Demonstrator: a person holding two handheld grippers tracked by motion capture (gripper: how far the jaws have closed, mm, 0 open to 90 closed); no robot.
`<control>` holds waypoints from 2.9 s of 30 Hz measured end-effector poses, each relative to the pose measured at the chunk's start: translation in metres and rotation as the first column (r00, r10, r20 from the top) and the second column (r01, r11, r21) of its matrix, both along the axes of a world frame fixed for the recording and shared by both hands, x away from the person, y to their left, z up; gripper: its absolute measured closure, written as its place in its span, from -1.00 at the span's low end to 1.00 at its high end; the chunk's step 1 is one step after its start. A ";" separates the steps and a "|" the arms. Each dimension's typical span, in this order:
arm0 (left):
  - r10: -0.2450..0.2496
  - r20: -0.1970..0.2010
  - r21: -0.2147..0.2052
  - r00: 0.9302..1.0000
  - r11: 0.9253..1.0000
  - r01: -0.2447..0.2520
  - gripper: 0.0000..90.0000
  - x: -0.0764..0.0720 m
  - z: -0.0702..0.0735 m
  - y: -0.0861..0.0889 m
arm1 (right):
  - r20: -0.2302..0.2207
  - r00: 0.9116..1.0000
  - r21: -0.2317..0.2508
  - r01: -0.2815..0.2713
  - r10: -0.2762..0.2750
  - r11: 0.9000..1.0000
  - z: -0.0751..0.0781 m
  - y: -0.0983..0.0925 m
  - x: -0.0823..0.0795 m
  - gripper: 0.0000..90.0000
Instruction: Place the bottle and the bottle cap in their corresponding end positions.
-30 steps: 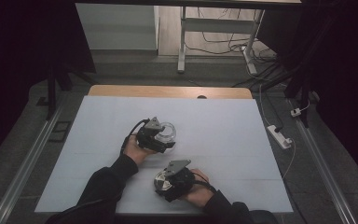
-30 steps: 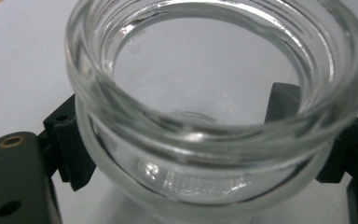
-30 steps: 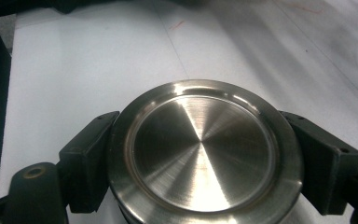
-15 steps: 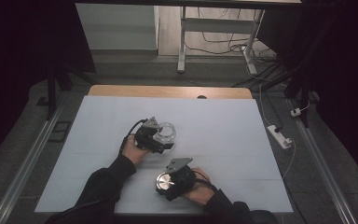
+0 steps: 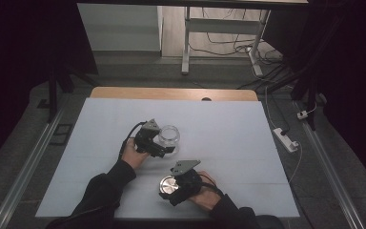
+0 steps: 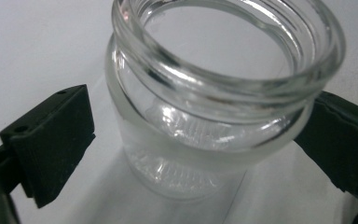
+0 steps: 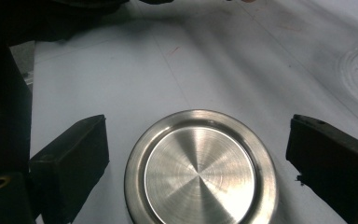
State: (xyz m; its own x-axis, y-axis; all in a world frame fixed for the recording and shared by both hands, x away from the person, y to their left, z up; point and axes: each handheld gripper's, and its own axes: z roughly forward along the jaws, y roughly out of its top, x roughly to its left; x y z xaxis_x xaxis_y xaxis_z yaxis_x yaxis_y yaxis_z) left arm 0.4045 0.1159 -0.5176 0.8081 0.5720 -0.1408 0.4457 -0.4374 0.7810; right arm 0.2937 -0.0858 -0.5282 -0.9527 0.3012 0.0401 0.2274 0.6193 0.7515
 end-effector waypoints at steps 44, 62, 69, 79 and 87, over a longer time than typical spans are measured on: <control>-0.055 -0.041 -0.045 0.998 0.998 0.053 -1.00 -0.059 0.016 0.030 | -0.001 0.997 0.060 0.072 -0.072 0.996 0.021 -0.025 0.004 -0.99; -0.056 -0.042 -0.048 0.998 0.997 0.054 -1.00 -0.089 0.019 0.037 | 0.022 0.996 0.043 0.084 -0.085 0.996 0.026 -0.037 0.004 -1.00; -0.024 -0.045 -0.039 0.999 0.999 0.022 -1.00 -0.106 0.018 0.049 | 0.030 0.995 0.038 0.096 -0.097 0.995 0.030 -0.045 0.002 -1.00; 0.017 -0.036 -0.038 0.999 0.999 -0.019 -1.00 -0.128 0.019 0.067 | 0.045 0.987 0.048 0.150 -0.152 0.988 0.035 -0.064 0.000 -1.00; 0.062 -0.028 -0.029 0.998 0.998 -0.063 -1.00 -0.142 0.019 0.083 | 0.052 0.981 0.043 0.184 -0.187 0.982 0.037 -0.078 -0.002 -1.00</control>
